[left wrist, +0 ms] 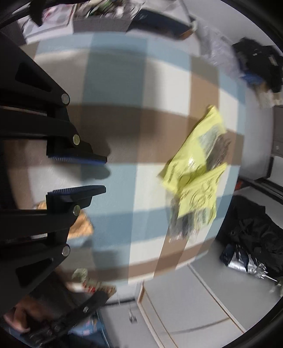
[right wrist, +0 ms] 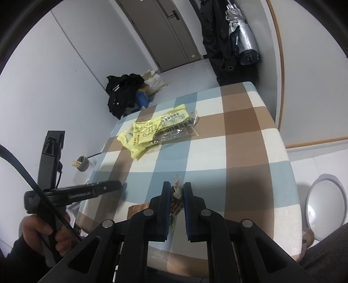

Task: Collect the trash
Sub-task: 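Grasp the brown packet with the left gripper while the right holds the wrapper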

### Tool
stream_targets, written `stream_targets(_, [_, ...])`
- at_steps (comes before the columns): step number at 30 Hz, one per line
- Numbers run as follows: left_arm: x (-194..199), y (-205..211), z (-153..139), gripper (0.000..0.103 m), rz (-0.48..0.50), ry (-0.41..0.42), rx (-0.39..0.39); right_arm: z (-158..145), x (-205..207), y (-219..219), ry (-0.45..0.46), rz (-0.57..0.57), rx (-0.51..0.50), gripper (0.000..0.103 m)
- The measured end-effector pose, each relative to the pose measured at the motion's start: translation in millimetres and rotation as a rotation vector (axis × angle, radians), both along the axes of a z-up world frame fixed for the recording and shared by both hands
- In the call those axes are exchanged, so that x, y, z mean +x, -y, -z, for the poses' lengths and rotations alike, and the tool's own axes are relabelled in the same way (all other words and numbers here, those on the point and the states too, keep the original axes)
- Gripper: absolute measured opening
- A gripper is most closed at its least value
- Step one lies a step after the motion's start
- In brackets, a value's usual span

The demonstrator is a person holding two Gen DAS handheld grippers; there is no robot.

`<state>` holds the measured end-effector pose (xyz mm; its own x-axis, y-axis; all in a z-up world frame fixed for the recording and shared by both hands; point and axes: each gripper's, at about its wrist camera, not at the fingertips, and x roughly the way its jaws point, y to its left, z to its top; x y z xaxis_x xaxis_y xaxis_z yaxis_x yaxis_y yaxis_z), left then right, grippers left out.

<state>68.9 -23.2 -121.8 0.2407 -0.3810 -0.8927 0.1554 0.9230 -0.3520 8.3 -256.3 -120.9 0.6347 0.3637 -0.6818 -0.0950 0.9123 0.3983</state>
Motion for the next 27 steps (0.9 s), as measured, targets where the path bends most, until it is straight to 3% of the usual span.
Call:
stream_targets(3, [-11.8,8.9,-1.1,0.054,0.023,-0.010,-0.013,-1.9,0.9,5.3,0.009,0.025,0.005,0.011])
stream_targets(5, [-18.2,19.5,-0.8,0.064,0.053,-0.007,0.006,-2.9,1.5,8.7,0.014,0.039,0.009,0.011])
stream_targets(8, [-26.3,37.6,4.9,0.066,0.109,-0.012,0.069,-3.9,2.5,14.3,0.021,0.058,0.022,0.011])
stream_targets(16, [-44.4,83.1,14.4,0.086,0.245,0.017,0.185,-8.5,0.7,22.6,0.043,0.068,0.050,0.011])
stream_targets(21, [-54.0,111.9,25.7,0.094,0.318,0.077,0.346,-10.2,-1.0,30.2,0.047,0.087,0.066,0.011])
stream_targets(27, [-53.6,119.0,29.4,0.093,0.324,0.082,0.346,-12.2,-2.9,39.7,0.054,0.105,0.074,0.011])
